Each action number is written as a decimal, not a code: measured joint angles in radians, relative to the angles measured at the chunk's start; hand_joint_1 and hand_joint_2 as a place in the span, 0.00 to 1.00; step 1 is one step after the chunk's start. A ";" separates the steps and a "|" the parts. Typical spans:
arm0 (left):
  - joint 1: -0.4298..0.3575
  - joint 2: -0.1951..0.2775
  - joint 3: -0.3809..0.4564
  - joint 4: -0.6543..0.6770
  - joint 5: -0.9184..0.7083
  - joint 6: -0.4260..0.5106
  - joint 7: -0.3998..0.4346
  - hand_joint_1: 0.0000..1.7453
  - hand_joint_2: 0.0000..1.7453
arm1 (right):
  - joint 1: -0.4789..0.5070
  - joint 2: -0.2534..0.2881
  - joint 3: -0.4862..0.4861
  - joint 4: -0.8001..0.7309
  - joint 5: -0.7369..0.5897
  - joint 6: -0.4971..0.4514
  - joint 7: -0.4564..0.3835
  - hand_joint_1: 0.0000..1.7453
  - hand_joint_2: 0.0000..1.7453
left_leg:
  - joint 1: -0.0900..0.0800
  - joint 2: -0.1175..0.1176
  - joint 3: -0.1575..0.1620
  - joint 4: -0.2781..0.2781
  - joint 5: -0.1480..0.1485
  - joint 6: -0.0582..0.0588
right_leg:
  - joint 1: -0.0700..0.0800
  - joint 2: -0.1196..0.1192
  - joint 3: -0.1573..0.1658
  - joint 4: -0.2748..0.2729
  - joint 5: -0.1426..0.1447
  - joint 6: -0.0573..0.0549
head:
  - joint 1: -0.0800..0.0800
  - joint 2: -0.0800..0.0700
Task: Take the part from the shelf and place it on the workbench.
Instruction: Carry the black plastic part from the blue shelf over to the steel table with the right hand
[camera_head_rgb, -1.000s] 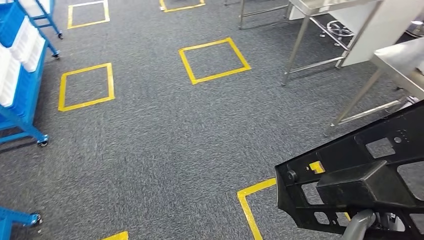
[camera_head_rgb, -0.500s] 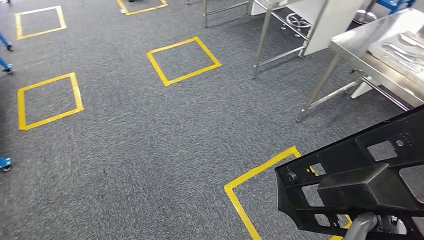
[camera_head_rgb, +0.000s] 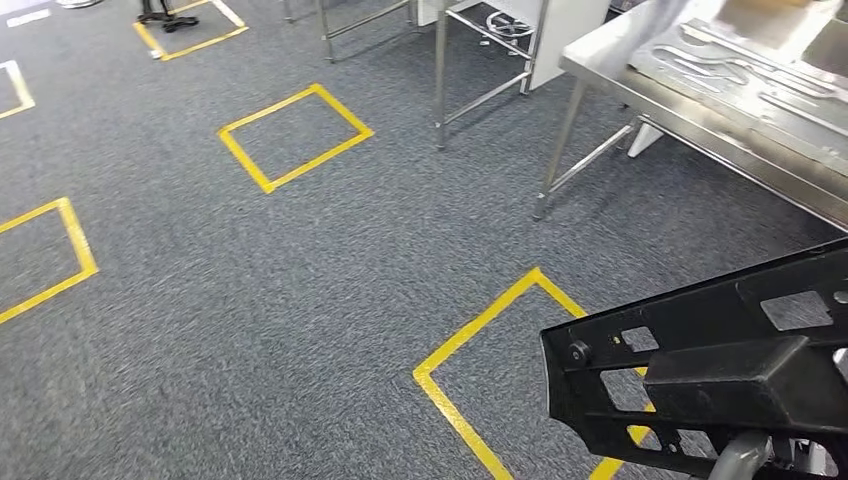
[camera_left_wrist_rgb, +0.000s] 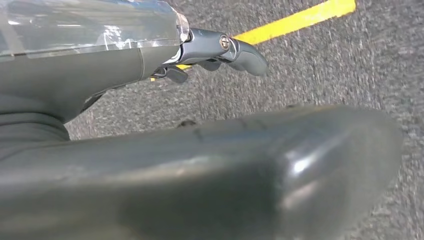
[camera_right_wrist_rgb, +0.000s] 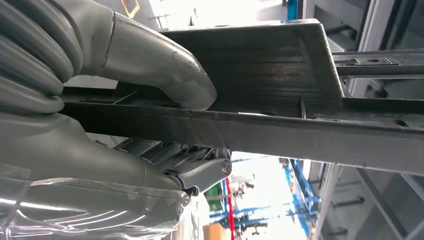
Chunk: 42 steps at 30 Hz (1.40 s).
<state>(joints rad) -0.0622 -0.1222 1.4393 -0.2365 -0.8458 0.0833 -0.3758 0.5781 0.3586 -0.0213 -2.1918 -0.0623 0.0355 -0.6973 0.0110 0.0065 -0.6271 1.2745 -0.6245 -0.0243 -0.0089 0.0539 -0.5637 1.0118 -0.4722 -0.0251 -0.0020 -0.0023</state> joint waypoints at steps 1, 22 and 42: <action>0.001 0.000 0.002 0.000 0.004 0.008 0.006 0.00 0.00 | 0.000 0.000 -0.002 0.003 -0.003 0.008 0.000 1.00 1.00 | 0.000 -0.006 0.022 -0.055 0.040 0.003 | 0.000 0.016 0.000 0.003 0.000 0.001 | 0.000 0.000; -0.004 0.002 0.047 0.000 0.040 0.044 -0.017 0.00 0.00 | -0.034 0.001 -0.008 0.052 0.017 0.035 0.010 1.00 1.00 | -0.008 0.114 0.128 -0.285 0.119 0.015 | -0.003 -0.102 0.003 0.002 -0.011 0.035 | 0.005 0.000; -0.021 0.017 0.048 0.000 0.030 0.007 -0.058 0.00 0.00 | -0.100 0.003 0.028 0.077 0.125 0.001 0.039 1.00 1.00 | 0.005 -0.018 0.101 -0.287 0.143 0.050 | -0.003 -0.021 -0.078 0.137 -0.077 0.049 | 0.011 0.000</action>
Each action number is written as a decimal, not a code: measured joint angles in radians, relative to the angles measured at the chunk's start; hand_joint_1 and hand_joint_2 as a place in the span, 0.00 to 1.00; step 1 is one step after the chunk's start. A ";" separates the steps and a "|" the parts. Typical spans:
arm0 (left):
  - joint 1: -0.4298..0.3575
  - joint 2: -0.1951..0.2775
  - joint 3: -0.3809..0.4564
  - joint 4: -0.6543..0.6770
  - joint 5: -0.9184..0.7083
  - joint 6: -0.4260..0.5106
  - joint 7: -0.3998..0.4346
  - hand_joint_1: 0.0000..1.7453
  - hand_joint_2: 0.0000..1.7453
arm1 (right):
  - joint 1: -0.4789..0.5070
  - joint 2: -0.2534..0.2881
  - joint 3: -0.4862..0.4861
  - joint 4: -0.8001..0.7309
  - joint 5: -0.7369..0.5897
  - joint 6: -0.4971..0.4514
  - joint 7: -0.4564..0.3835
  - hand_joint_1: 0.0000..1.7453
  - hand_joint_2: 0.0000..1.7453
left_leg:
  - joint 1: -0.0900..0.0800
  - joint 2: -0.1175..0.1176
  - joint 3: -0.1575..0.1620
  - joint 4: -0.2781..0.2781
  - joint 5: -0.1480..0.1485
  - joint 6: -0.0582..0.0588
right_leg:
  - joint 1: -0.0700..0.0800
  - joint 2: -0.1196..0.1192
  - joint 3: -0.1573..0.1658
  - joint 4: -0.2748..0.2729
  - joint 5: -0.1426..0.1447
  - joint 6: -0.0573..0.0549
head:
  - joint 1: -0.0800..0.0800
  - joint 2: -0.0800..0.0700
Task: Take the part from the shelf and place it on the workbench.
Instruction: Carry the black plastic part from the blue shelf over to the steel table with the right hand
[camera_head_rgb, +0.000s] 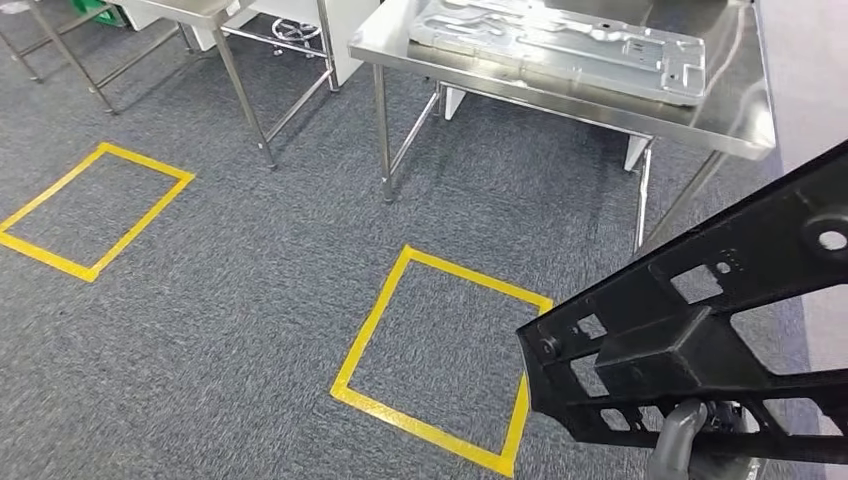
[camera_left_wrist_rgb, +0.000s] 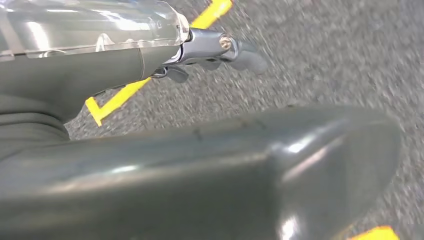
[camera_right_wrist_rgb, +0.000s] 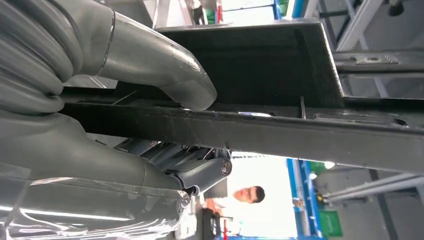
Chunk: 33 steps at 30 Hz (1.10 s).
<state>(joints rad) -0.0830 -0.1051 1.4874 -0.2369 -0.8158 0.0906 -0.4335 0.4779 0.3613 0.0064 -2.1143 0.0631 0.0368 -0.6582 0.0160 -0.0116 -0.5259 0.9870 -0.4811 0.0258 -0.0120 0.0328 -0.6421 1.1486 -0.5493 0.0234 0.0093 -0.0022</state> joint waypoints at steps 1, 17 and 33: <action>0.003 0.000 0.000 0.000 0.000 -0.004 0.000 0.00 0.00 | -0.003 0.000 0.001 0.000 0.006 -0.014 0.000 1.00 1.00 | -0.001 0.013 0.000 0.000 -0.002 0.001 | -0.001 -0.016 -0.034 0.066 -0.031 0.003 | 0.002 0.000; -0.003 -0.006 -0.007 0.000 -0.014 -0.019 0.034 0.00 0.00 | -0.024 0.000 0.031 -0.101 0.231 -0.205 0.019 1.00 1.00 | -0.004 0.023 -0.121 0.284 -0.136 -0.057 | -0.001 -0.031 0.153 -0.156 0.020 -0.054 | -0.011 0.000; 0.009 0.000 -0.008 0.000 -0.009 -0.025 0.046 0.00 0.00 | -0.065 -0.001 0.049 -0.129 0.272 -0.224 0.037 1.00 1.00 | -0.009 0.007 0.030 -0.035 0.000 0.003 | -0.002 -0.021 0.049 0.099 -0.116 0.005 | -0.009 0.000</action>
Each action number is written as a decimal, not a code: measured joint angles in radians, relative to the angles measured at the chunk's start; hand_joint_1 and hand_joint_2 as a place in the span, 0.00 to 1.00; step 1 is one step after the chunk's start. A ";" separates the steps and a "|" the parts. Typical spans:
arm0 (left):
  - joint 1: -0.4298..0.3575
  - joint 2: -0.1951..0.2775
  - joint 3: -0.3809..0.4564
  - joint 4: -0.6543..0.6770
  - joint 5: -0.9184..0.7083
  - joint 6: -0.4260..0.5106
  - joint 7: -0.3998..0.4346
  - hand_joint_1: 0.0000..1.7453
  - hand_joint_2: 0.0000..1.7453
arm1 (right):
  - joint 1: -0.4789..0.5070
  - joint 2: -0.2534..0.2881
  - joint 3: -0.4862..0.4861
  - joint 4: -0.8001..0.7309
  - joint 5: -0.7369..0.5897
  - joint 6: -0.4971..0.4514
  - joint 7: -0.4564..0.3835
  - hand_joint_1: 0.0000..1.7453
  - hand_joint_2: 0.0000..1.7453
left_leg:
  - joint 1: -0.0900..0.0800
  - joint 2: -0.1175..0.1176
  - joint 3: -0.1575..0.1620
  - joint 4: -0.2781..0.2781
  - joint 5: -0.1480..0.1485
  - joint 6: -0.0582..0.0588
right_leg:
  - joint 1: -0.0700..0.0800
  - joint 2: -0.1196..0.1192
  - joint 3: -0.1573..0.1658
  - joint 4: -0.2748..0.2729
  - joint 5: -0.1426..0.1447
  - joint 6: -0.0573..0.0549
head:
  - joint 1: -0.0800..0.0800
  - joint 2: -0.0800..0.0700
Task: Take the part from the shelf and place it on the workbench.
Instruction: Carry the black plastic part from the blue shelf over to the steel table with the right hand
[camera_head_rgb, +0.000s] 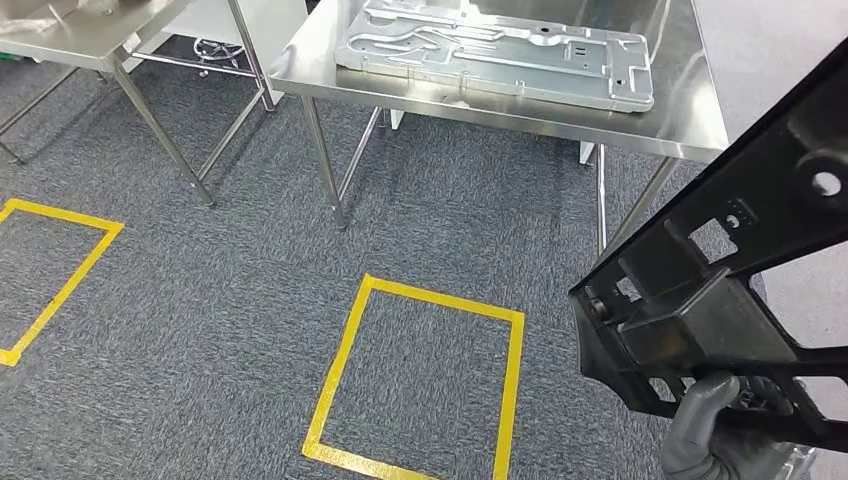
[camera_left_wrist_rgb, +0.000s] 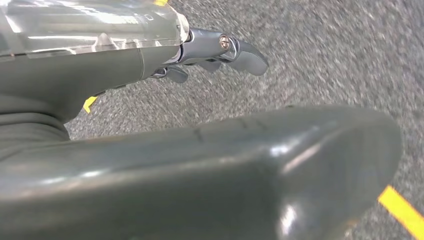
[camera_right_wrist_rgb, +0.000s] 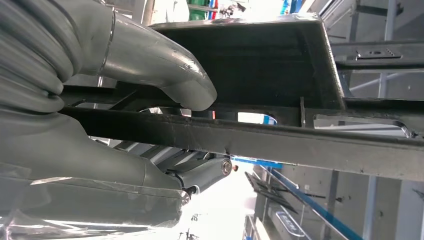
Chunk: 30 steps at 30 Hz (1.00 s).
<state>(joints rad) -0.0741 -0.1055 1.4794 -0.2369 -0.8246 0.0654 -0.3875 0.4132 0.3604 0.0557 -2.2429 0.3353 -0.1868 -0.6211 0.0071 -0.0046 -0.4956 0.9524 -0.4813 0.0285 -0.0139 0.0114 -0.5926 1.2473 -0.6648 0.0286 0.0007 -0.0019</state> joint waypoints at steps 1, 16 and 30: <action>0.001 0.000 0.000 0.000 0.001 0.000 0.002 0.00 0.00 | -0.001 0.000 0.000 0.000 0.001 -0.002 0.000 1.00 1.00 | 0.001 -0.001 0.024 -0.005 -0.014 -0.002 | -0.001 -0.001 -0.027 -0.006 -0.034 0.002 | 0.000 0.000; -0.014 -0.008 0.000 0.001 0.014 0.001 0.017 0.00 0.00 | -0.031 -0.007 0.012 -0.019 -0.008 0.011 0.010 1.00 1.00 | 0.012 0.010 -0.076 0.322 -0.232 -0.061 | 0.005 0.042 0.043 -0.214 0.171 -0.063 | -0.013 0.000; -0.005 -0.014 0.001 0.001 0.010 -0.005 0.010 0.00 0.00 | -0.074 -0.017 0.012 -0.011 0.077 -0.037 0.114 1.00 1.00 | 0.003 -0.016 -0.028 0.078 -0.036 0.009 | 0.008 0.000 -0.047 0.030 0.029 0.000 | -0.009 0.000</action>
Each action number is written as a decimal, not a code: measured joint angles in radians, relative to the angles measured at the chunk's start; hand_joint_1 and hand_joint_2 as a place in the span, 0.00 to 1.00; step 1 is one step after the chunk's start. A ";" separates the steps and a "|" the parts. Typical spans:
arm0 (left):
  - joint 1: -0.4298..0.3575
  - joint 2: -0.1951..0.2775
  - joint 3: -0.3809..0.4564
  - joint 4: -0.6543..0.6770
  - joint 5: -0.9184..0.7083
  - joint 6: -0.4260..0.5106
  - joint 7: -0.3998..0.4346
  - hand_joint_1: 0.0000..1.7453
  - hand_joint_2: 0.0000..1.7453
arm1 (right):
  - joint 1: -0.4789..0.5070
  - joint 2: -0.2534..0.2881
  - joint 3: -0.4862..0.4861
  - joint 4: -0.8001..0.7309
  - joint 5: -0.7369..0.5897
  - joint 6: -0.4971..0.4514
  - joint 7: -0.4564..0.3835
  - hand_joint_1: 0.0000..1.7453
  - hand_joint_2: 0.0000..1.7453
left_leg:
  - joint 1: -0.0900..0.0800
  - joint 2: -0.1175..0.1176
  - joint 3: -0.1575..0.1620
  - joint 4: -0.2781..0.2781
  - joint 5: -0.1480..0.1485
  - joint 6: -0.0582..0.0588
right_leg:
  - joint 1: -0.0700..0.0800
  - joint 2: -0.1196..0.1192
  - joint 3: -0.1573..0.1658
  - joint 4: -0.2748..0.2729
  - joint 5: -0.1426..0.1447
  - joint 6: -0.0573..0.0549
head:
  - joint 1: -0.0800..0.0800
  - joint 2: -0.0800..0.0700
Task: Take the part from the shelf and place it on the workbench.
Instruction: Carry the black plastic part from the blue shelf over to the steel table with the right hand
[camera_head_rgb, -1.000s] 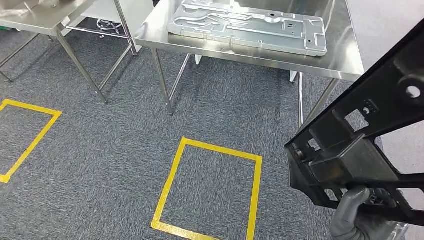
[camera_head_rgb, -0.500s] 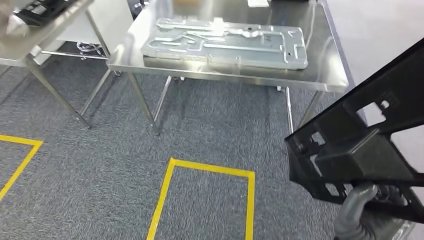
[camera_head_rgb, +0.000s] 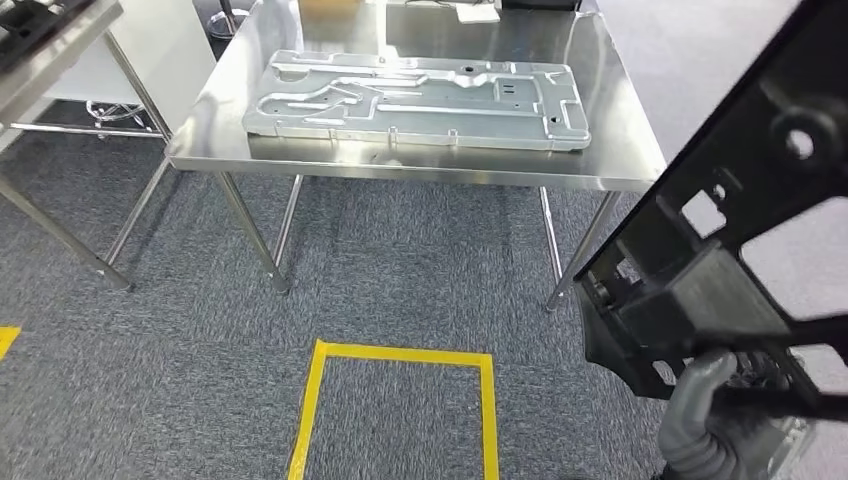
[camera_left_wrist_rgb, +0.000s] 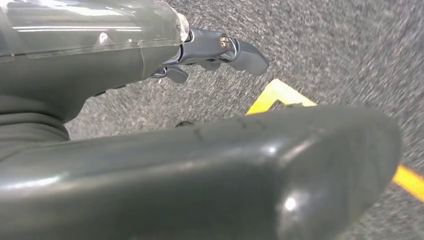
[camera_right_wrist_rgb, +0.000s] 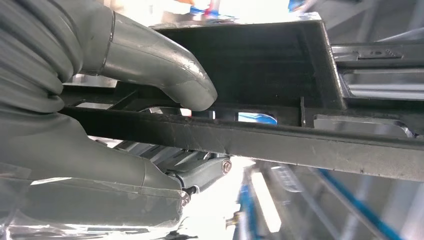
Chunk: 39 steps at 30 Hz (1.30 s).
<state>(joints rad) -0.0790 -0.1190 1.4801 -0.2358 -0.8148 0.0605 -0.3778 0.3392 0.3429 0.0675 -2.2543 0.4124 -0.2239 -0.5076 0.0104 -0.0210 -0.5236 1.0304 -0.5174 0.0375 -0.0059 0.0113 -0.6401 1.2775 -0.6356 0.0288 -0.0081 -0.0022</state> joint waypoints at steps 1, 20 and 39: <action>0.002 0.000 0.000 0.000 -0.001 -0.001 0.001 0.00 0.00 | -0.013 -0.006 -0.005 0.008 0.006 -0.001 0.031 1.00 1.00 | 0.000 0.003 0.007 0.000 -0.008 0.000 | -0.001 -0.003 -0.030 0.019 -0.002 0.002 | 0.000 0.000; -0.006 0.022 -0.125 0.001 -0.183 -0.073 0.031 0.00 0.00 | -0.595 -0.295 -0.257 0.428 0.635 -0.038 0.580 1.00 1.00 | -0.001 0.020 -0.158 0.117 -0.001 -0.042 | -0.002 -0.004 0.160 -0.254 0.082 -0.041 | -0.010 0.000; -0.027 0.036 -0.185 0.003 -0.210 -0.092 0.038 0.00 0.00 | -0.971 -0.492 0.343 0.962 0.677 0.451 0.530 1.00 1.00 | 0.007 0.001 0.079 -0.032 -0.035 -0.051 | -0.018 -0.024 -0.077 -0.244 0.282 -0.008 | -0.005 0.000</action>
<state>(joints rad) -0.1063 -0.0835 1.2947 -0.2327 -1.0245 -0.0316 -0.3401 -0.6319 -0.1486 0.4110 -1.2926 1.0899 0.2267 0.0224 0.0174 -0.0198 -0.4450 0.9989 -0.5528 -0.0136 -0.0238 -0.0125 -0.7172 1.0339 -0.3534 0.0203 -0.0127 -0.0022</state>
